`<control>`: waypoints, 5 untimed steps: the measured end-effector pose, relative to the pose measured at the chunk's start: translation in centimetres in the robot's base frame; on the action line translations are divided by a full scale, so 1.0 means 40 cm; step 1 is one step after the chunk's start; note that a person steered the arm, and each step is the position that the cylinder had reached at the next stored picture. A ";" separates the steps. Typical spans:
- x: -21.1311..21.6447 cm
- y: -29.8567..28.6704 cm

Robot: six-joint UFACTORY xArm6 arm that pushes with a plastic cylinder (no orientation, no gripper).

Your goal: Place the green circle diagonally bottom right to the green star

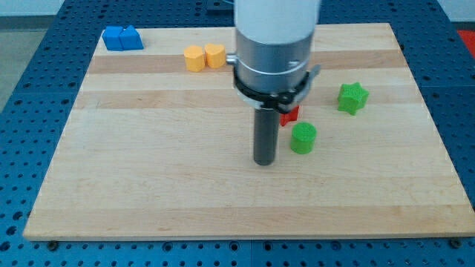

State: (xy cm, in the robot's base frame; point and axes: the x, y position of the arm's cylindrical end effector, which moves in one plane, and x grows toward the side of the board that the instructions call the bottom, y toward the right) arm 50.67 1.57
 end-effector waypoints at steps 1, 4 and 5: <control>-0.063 0.039; -0.133 0.277; -0.095 0.154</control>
State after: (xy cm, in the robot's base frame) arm 46.86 7.73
